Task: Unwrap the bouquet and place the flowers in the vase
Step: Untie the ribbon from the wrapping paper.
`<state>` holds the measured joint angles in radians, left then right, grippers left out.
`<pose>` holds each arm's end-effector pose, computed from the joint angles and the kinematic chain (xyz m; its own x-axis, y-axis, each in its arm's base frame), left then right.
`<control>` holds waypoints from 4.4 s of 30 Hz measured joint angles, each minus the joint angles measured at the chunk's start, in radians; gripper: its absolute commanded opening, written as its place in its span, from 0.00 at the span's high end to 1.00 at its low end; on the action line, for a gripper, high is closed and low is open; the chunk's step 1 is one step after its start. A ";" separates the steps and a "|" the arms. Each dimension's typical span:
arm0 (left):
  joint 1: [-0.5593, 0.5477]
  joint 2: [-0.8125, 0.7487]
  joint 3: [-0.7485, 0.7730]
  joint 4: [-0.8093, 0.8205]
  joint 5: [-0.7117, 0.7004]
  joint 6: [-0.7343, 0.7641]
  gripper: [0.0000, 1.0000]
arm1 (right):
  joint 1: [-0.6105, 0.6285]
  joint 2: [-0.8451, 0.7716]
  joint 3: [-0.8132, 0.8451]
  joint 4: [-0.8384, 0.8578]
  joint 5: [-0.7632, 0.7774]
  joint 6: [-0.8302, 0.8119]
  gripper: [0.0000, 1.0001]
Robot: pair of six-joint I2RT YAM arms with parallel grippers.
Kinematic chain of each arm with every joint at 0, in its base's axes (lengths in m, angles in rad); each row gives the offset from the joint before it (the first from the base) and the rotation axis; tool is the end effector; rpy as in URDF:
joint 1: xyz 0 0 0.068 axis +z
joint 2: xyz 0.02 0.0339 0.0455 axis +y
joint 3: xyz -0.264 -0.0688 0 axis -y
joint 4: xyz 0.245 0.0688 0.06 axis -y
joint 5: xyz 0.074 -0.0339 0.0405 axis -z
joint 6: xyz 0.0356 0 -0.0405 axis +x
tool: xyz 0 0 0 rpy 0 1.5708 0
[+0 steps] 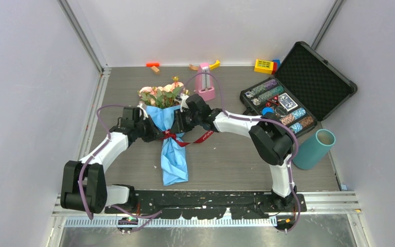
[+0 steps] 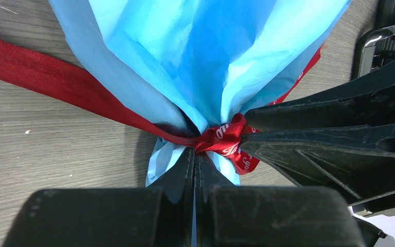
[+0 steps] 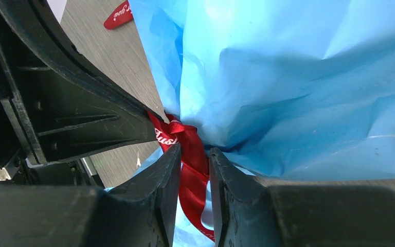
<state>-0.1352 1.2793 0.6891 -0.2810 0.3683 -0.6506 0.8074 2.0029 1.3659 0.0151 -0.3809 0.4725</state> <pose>0.2461 -0.0464 0.1978 -0.8185 -0.4589 -0.3455 -0.1763 0.7732 -0.6092 0.3017 0.3344 0.1934 -0.7590 -0.1820 -0.6252 -0.5999 0.5687 0.5628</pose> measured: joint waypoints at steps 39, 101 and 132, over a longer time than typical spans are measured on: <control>0.001 0.000 -0.001 -0.013 -0.029 -0.005 1.00 | 0.010 -0.154 -0.229 0.142 0.162 0.048 1.00; -0.277 0.081 0.272 -0.248 -0.272 0.235 0.63 | 0.007 -0.244 -0.162 0.001 0.177 -0.022 0.54; -0.317 0.088 0.272 -0.252 -0.412 0.274 0.88 | 0.007 -0.222 -0.162 0.000 0.165 -0.016 0.54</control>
<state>-0.4522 1.3670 0.9611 -0.5331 -0.0441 -0.3771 0.8143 1.7813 1.2041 0.0154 -0.2157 0.4561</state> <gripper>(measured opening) 0.177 0.459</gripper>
